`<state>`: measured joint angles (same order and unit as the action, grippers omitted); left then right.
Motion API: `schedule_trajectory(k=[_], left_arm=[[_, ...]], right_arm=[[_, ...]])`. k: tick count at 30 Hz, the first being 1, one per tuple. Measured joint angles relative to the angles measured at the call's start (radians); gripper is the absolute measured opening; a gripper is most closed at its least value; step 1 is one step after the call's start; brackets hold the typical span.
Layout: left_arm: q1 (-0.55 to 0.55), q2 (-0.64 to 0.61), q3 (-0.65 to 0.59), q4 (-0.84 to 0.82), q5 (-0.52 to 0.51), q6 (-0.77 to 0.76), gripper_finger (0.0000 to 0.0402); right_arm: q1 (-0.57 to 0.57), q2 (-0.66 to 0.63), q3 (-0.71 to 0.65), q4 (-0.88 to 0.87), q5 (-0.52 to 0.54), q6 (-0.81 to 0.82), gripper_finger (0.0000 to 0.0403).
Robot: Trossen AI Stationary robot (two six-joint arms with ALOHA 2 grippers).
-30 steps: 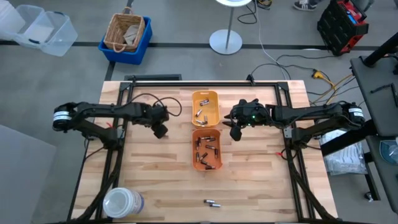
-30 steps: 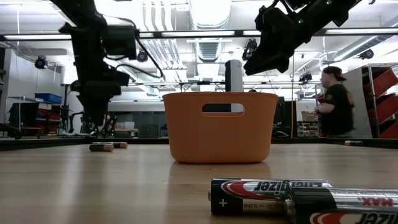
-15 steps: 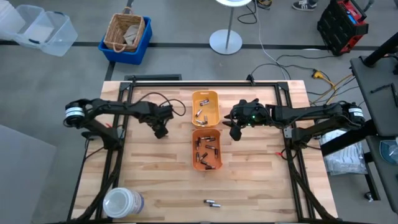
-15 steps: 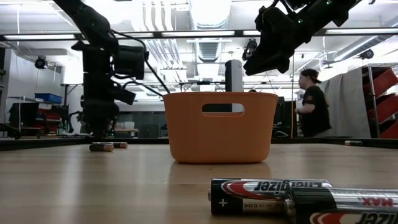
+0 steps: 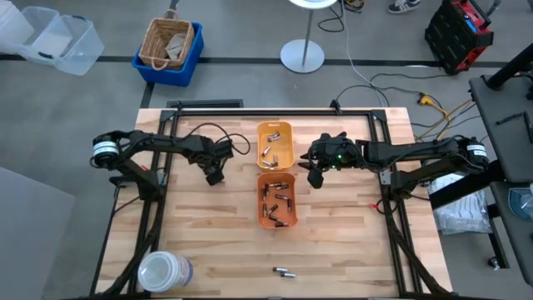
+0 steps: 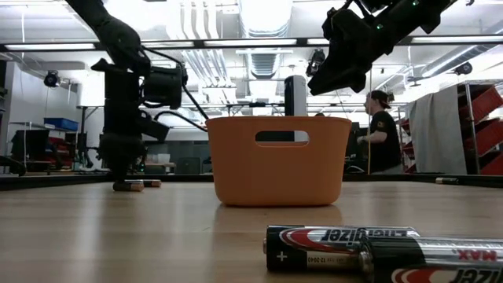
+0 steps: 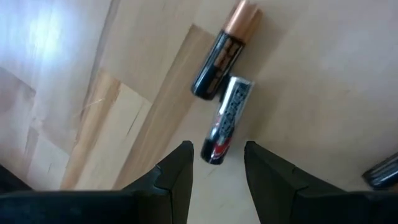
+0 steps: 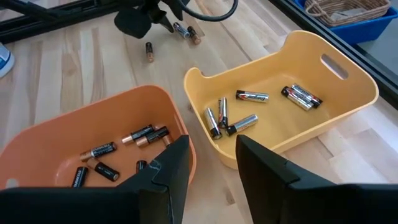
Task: Sort batteries
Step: Put the silver battery into the yellow bin
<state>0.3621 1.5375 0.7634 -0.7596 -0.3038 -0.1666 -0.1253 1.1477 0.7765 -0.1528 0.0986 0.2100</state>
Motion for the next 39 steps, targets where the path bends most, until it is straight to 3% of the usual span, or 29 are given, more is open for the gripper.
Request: schedule_trajectory(k=[11, 22, 39], left_arm=[[0.003, -0.005, -0.050, 0.059, 0.038, 0.104, 0.0124], [0.003, -0.004, -0.059, 0.064, 0.051, 0.114, 0.0119], [0.003, -0.003, -0.062, 0.065, 0.063, 0.109, 0.0117]], right_arm=[[0.000, 0.000, 0.000, 0.000, 0.000, 0.000, 0.0136], [0.000, 0.000, 0.000, 0.000, 0.000, 0.000, 0.0118], [0.000, 0.000, 0.000, 0.000, 0.000, -0.002, 0.0124]])
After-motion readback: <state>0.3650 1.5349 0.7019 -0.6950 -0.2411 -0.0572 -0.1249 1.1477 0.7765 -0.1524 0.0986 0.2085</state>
